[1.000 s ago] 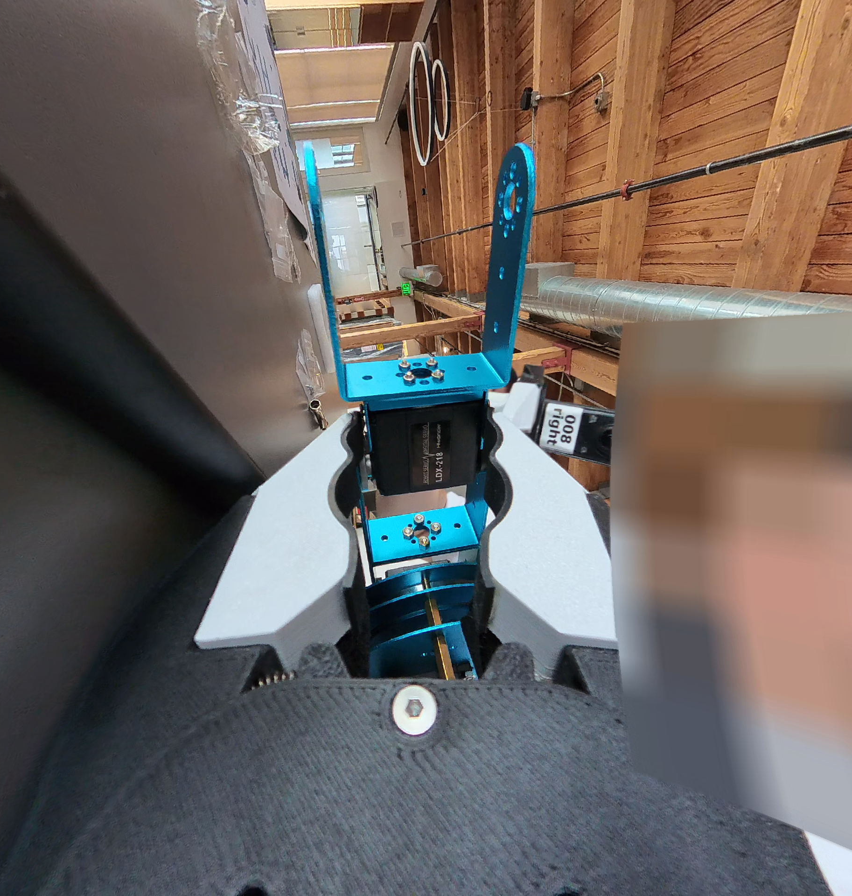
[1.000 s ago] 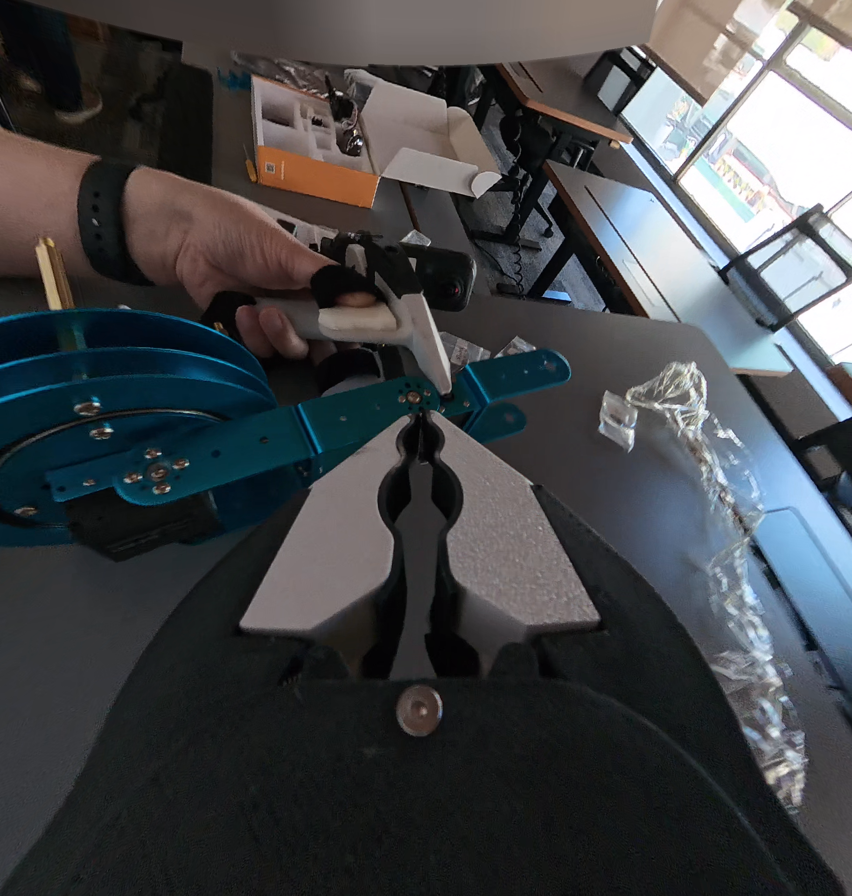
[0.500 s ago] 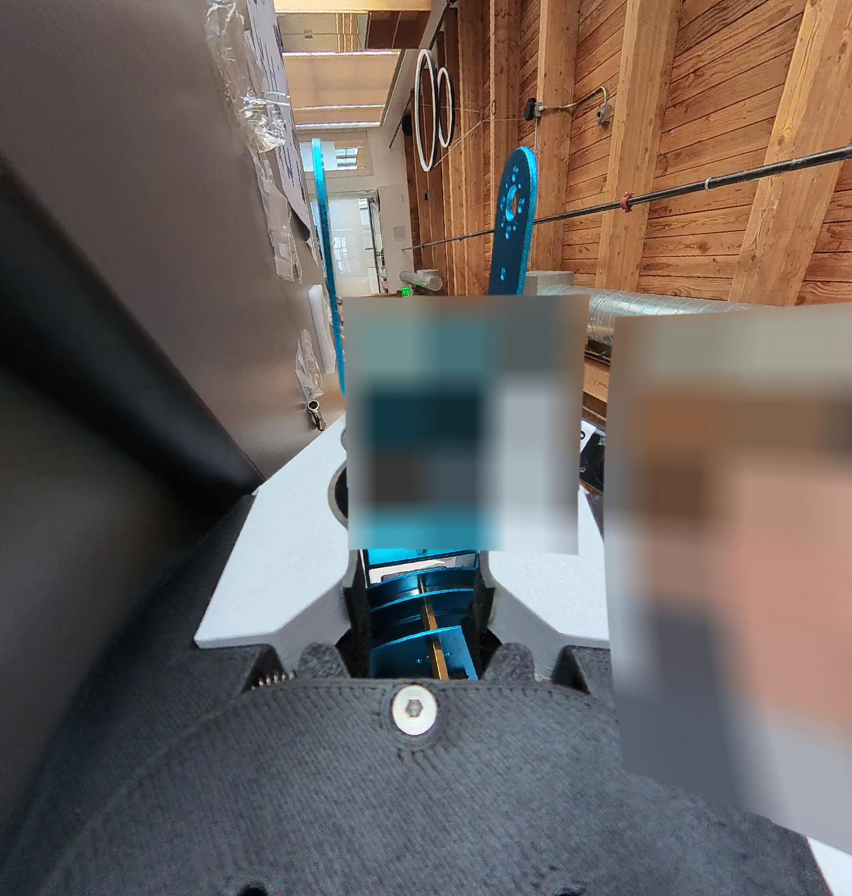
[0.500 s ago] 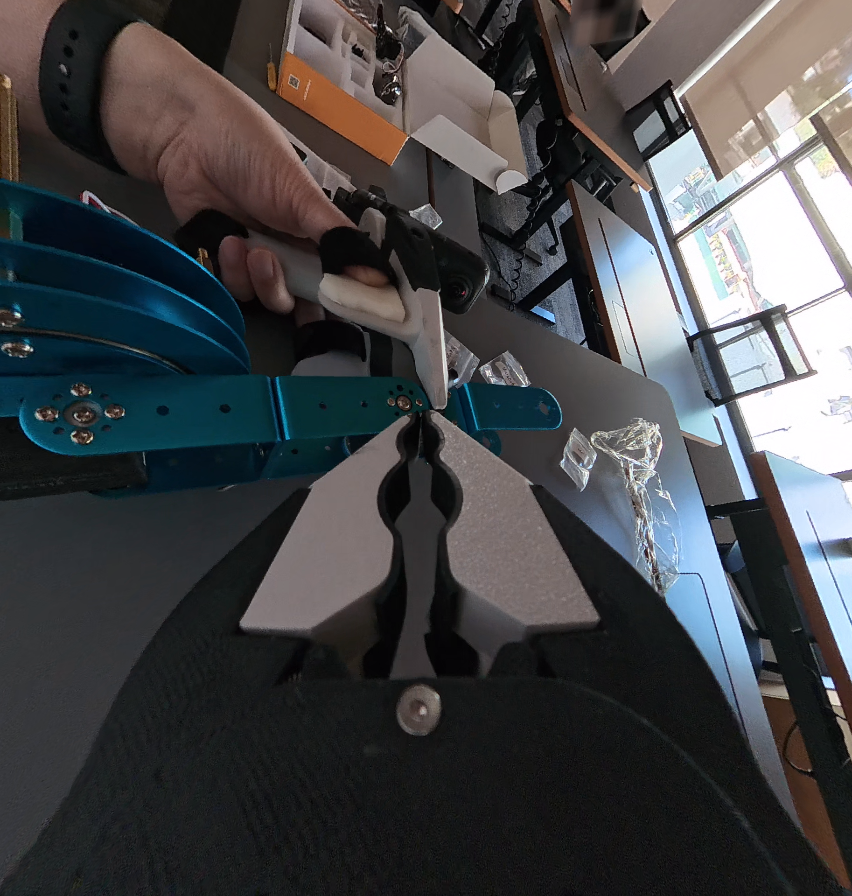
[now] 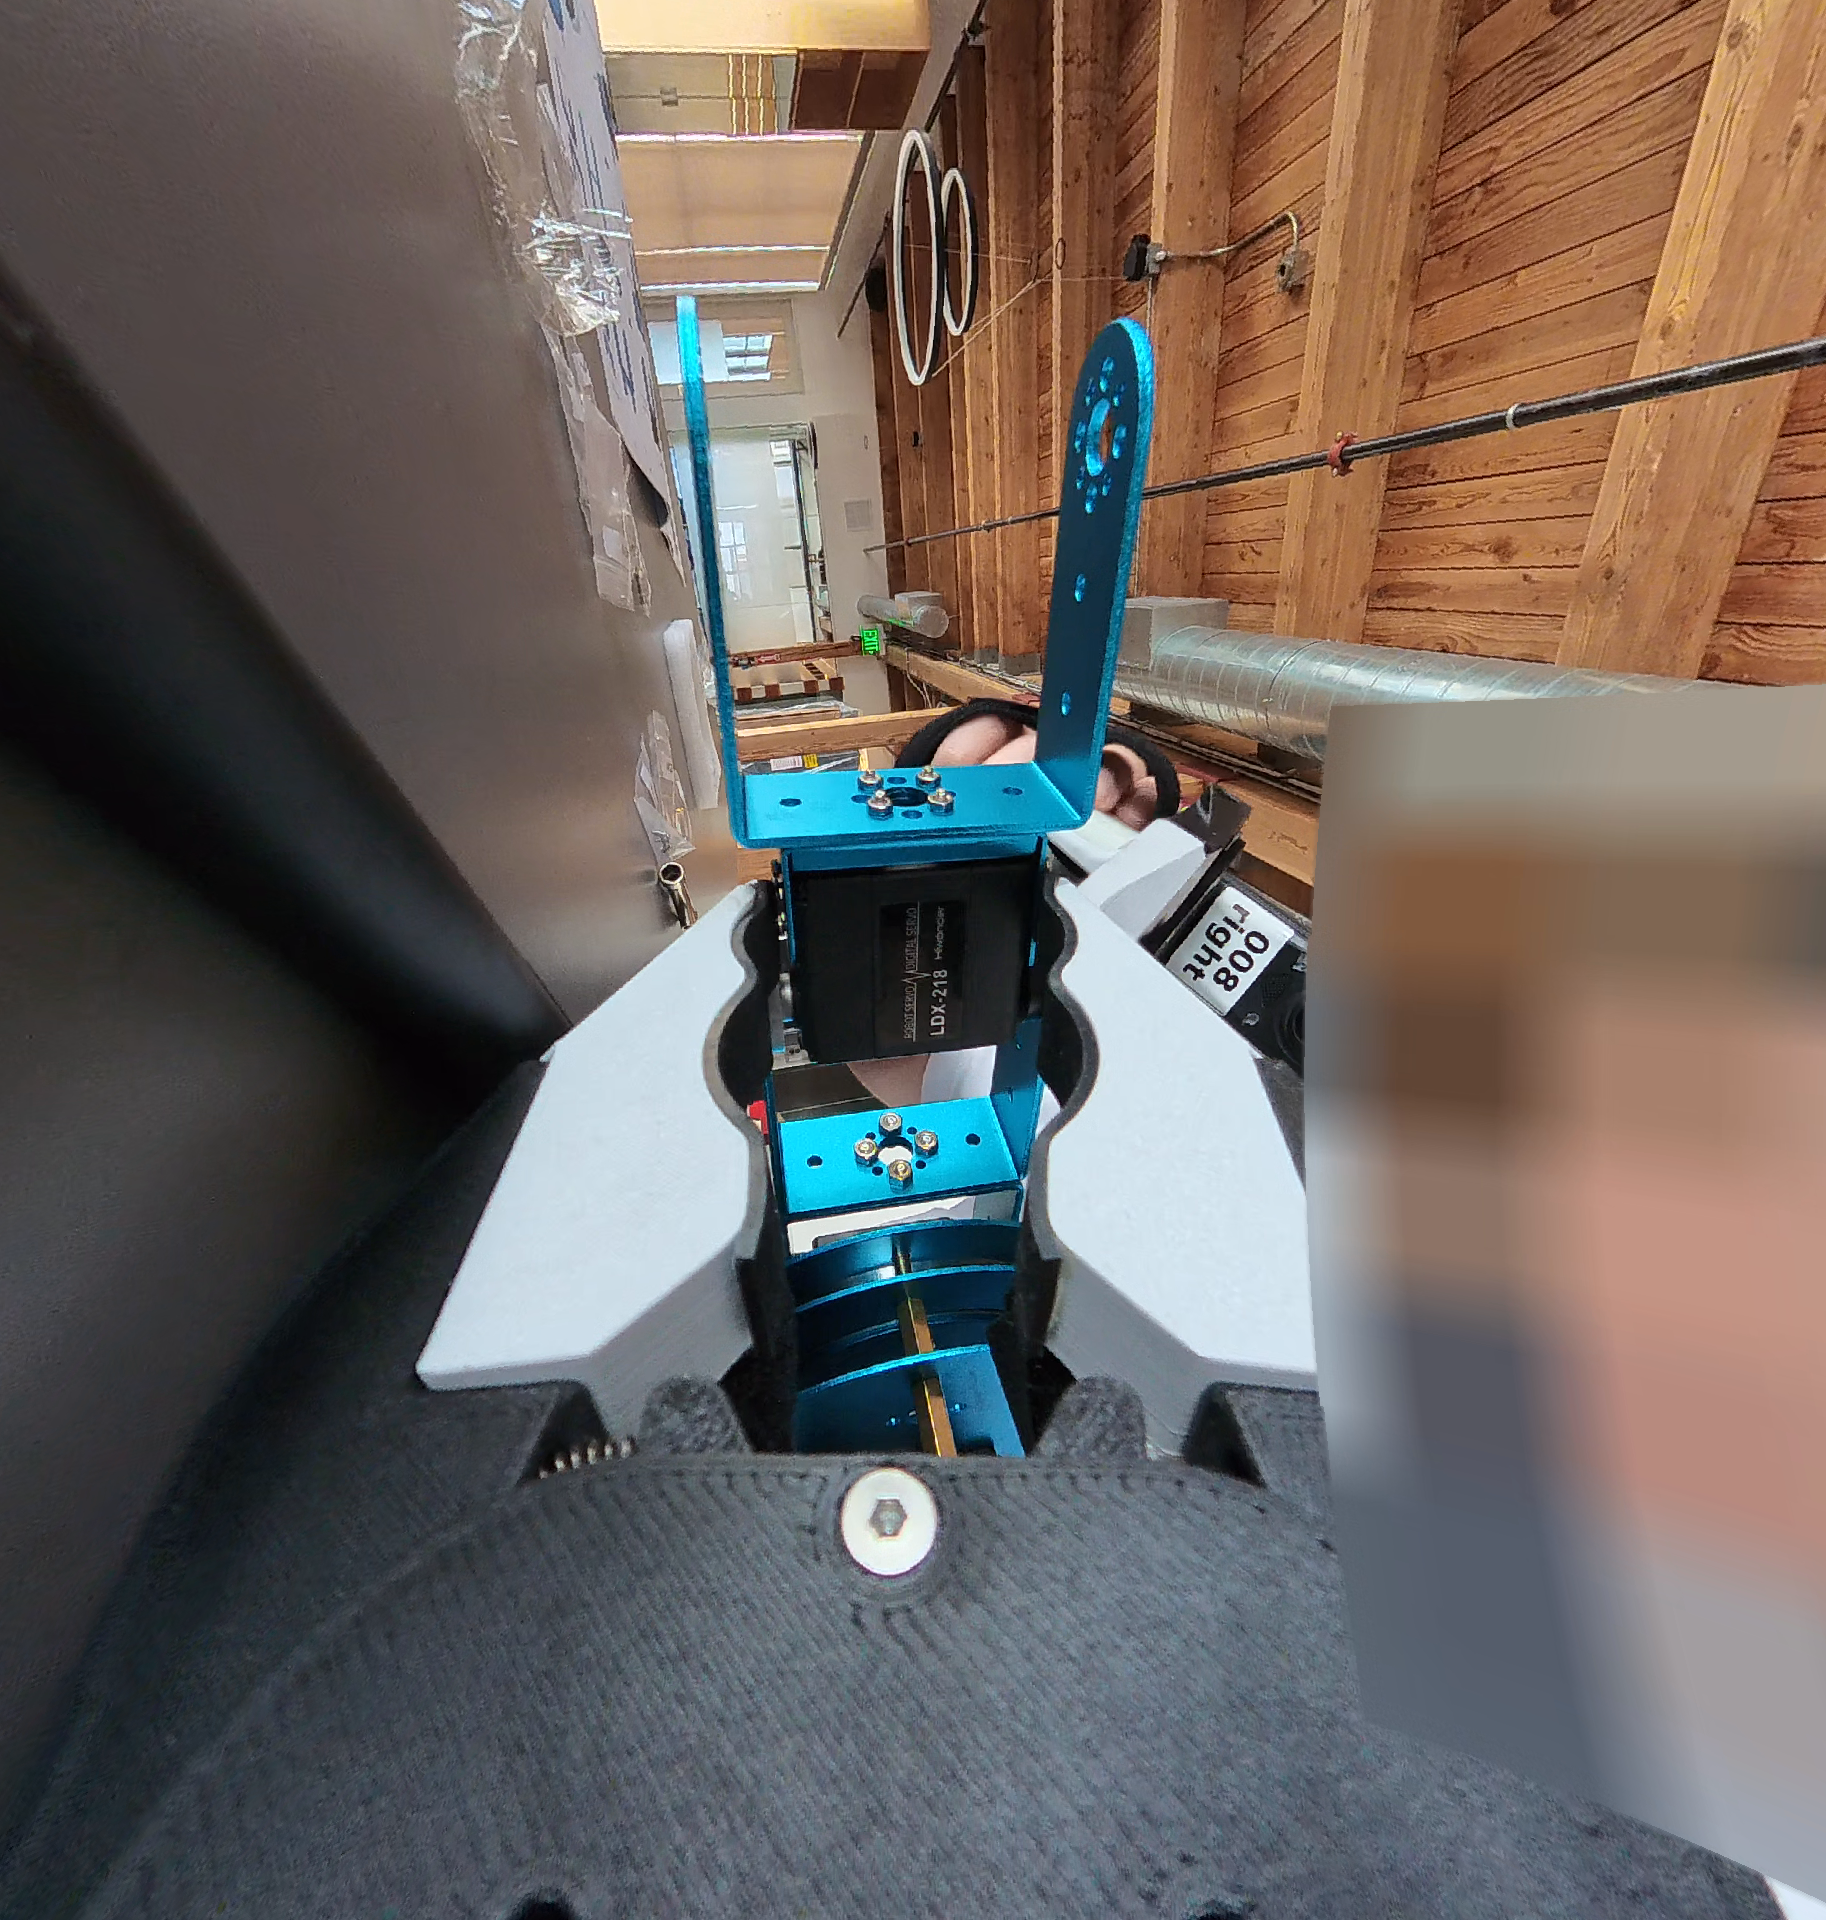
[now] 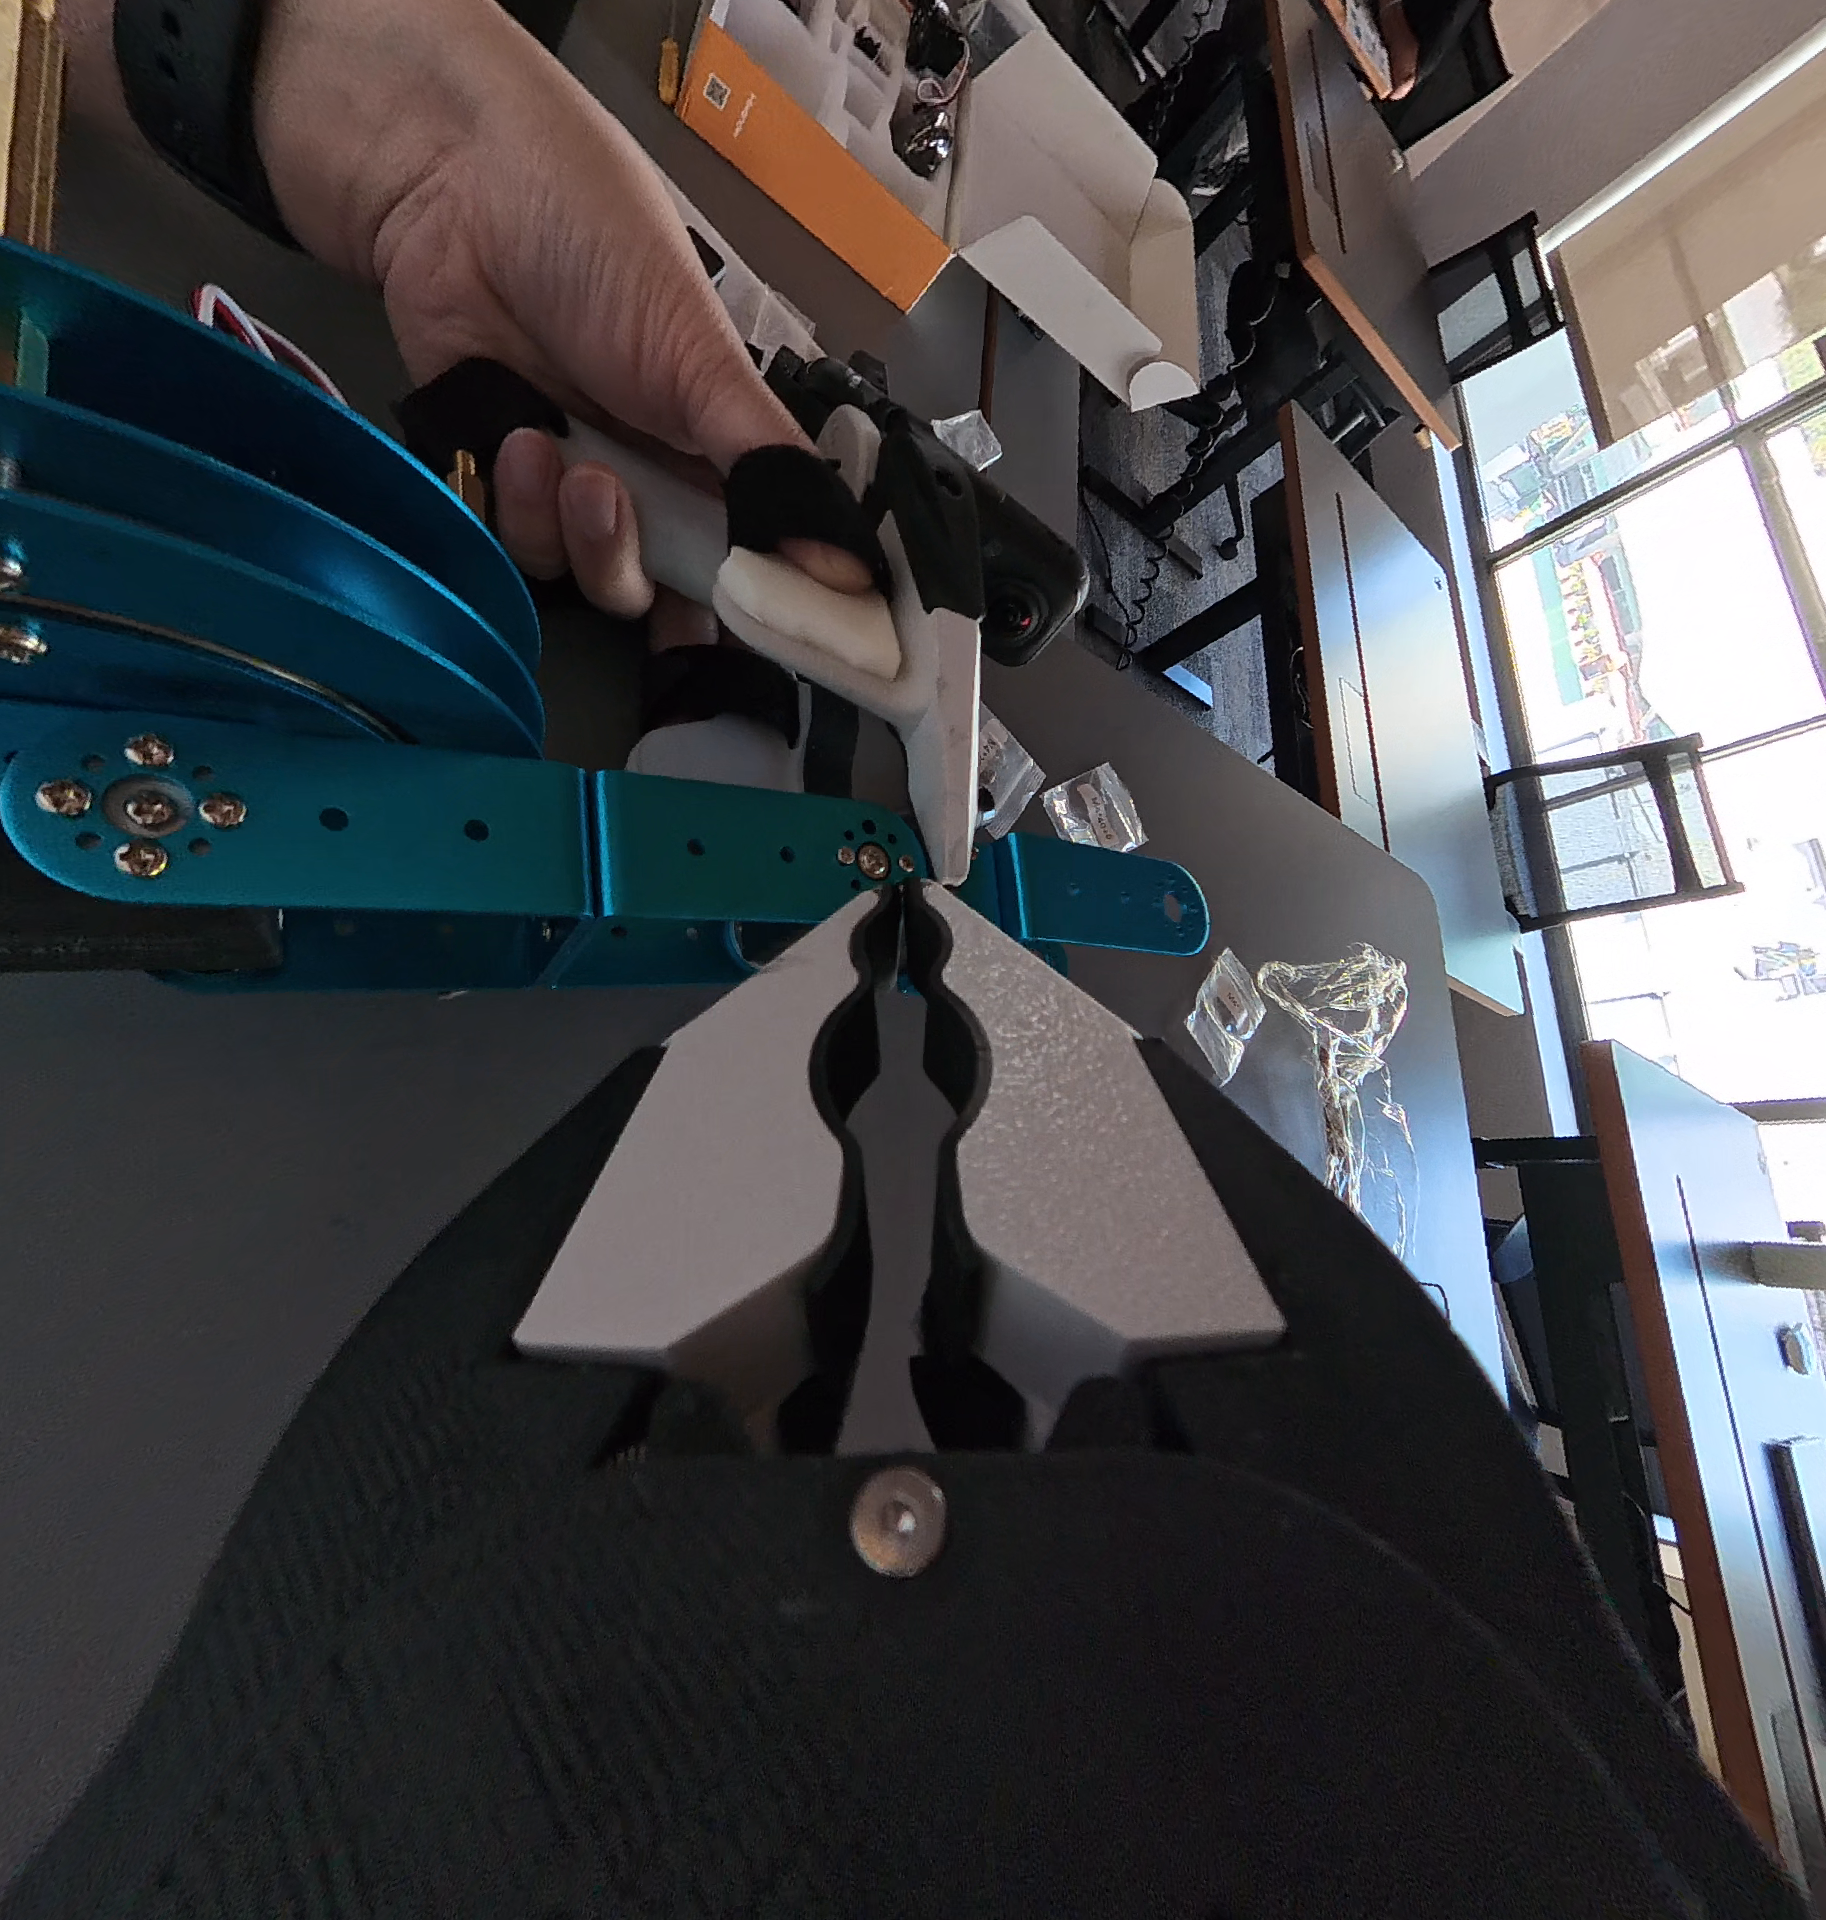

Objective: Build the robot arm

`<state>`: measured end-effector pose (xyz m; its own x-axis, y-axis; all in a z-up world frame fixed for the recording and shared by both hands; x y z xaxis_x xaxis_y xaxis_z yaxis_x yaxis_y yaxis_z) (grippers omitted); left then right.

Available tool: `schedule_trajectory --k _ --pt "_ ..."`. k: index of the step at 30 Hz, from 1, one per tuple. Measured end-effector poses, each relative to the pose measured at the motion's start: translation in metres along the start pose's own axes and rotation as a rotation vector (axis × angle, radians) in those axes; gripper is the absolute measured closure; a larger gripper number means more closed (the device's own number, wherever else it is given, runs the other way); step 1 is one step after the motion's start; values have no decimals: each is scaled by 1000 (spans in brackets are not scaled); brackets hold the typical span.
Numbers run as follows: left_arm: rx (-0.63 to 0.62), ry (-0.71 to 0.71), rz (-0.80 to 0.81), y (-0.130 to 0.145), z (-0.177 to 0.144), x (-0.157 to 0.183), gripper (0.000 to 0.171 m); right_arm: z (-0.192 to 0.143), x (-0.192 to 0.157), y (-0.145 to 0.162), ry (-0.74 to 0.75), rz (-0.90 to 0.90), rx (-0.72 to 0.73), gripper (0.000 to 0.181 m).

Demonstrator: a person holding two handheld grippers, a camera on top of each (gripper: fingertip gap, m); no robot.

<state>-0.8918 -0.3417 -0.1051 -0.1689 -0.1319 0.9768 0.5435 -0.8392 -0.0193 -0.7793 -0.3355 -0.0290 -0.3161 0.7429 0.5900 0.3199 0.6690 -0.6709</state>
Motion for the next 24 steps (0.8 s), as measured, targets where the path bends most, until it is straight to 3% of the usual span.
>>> schedule_trajectory --k 12,24 --pt "1 -2 1 0 0 0 123 2 2 -3 -58 -61 -32 181" --pt "4 -6 4 0 -1 0 123 3 9 -3 -194 92 -53 181"
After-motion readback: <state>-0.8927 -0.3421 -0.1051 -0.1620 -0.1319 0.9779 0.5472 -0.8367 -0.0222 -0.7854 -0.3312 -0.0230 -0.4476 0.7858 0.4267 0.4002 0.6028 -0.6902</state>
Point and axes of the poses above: each gripper's, where its closed fingertips meet, z out along the fingers, y out of its underside, x = y × z across the jaws, the point moved 7 cm from there along -z, back along the fingers, and after that the axes turned 7 degrees about x, right-handed, at the moved point
